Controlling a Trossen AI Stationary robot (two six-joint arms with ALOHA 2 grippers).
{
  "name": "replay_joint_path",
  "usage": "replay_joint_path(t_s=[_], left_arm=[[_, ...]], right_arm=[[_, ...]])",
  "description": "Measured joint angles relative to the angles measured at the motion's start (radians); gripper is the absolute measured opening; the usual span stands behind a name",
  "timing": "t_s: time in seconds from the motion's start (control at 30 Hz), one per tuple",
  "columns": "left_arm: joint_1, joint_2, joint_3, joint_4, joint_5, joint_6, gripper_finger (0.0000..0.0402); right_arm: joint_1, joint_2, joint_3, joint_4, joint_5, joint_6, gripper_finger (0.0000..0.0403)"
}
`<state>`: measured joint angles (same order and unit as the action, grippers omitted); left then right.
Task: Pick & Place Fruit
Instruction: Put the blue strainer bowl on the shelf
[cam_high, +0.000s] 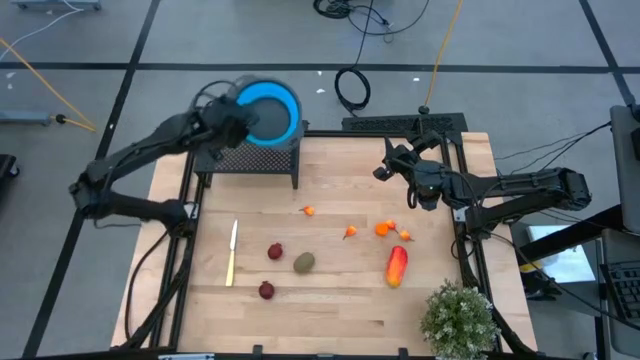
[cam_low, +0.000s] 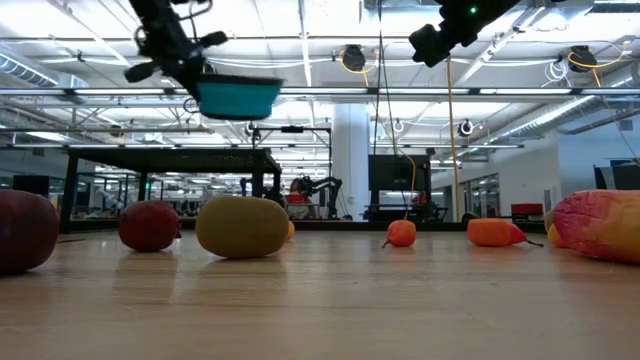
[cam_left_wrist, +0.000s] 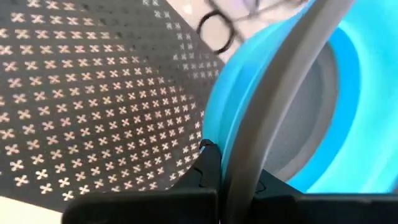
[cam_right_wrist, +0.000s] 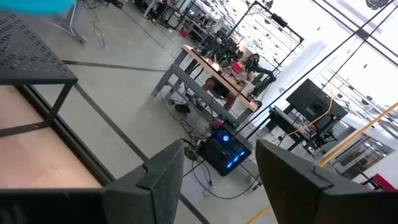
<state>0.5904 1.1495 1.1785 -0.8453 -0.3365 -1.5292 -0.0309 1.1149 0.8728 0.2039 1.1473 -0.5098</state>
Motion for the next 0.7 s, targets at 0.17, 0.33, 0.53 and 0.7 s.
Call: replay_joint_path(t_s=[0.17, 0.33, 0.53, 0.7], left_arm=[[-0.049, -0.141, -0.109, 0.006, -0.082, -0.133, 0.0000], [-0.101, -0.197, -0.156, -0.047, -0.138, -0.245, 0.0000], [-0.104, -0.215, -0.159, -0.181, -0.162, -0.364, 0.0000], [-0.100, -0.256, -0.159, -0.252, -0.167, -0.423, 0.0000]], right_arm=[[0.000, 0.000, 0.000, 0.000, 0.000, 0.000, 0.0194], [0.000, 0.000, 0.000, 0.000, 0.000, 0.000, 0.0192], [0.000, 0.000, 0.000, 0.000, 0.000, 0.000, 0.0196], [0.000, 0.000, 0.000, 0.000, 0.000, 0.000, 0.0194]])
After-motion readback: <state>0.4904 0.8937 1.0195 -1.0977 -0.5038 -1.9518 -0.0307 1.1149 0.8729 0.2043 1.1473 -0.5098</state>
